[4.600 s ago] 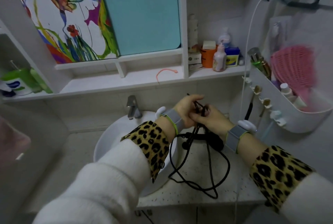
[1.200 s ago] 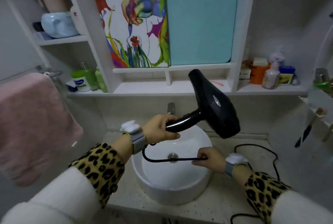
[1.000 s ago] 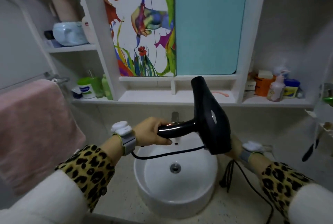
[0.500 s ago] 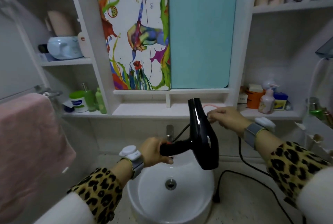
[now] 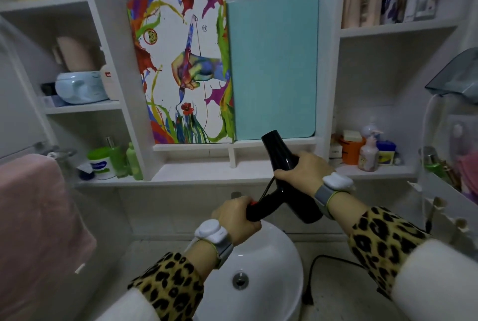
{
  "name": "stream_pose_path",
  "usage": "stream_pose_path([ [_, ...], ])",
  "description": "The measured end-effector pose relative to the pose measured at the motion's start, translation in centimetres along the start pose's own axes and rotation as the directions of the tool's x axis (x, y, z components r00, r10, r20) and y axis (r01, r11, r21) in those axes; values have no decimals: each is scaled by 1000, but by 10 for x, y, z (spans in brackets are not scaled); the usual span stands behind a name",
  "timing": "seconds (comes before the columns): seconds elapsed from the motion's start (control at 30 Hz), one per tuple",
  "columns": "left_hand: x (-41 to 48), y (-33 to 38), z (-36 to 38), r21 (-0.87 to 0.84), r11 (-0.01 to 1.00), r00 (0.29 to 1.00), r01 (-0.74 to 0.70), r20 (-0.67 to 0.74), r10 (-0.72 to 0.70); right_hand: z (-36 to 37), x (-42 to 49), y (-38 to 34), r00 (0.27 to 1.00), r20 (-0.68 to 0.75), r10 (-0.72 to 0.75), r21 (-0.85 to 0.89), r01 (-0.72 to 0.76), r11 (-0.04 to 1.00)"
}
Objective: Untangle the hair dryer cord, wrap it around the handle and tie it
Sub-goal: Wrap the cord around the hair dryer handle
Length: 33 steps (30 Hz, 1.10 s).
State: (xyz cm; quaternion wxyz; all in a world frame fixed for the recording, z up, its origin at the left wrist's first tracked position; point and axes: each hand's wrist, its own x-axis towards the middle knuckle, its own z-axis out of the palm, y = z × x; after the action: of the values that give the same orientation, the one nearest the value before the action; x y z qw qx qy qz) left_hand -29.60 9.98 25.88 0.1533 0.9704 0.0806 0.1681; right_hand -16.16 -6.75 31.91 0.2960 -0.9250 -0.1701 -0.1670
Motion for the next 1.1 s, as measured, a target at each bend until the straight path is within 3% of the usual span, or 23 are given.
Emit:
stream_pose_path([
  [0.23,31,6,-11,321,945,979,-66,206,-2,-6,-3,-22,988,-89,-122,21,125,992],
  [0.3,32,1,-13,105,994,965,-42,263,13,-11,-6,-28,977,-138,-164,12,167,986],
  [0.37,29,-2,-12,-176,984,953,35,303,21,-16,-8,-33,965,-171,-200,-7,202,979],
  [0.4,27,-3,-10,-238,970,954,52,298,22,-17,-9,-35,957,-188,-220,-22,220,975],
  [0.6,17,1,-5,-402,909,939,108,343,40,-18,-11,-38,945,-174,-278,-56,273,960],
  [0.73,11,-2,-7,-478,864,917,158,396,52,-20,-10,-39,961,-201,-192,121,219,968],
  [0.93,1,-4,1,-712,650,900,266,426,98,-27,0,-37,951,-306,-34,270,121,955],
  [1.1,-1,1,-2,-782,555,944,283,328,-20,-34,3,-39,946,-323,-24,285,121,951],
])
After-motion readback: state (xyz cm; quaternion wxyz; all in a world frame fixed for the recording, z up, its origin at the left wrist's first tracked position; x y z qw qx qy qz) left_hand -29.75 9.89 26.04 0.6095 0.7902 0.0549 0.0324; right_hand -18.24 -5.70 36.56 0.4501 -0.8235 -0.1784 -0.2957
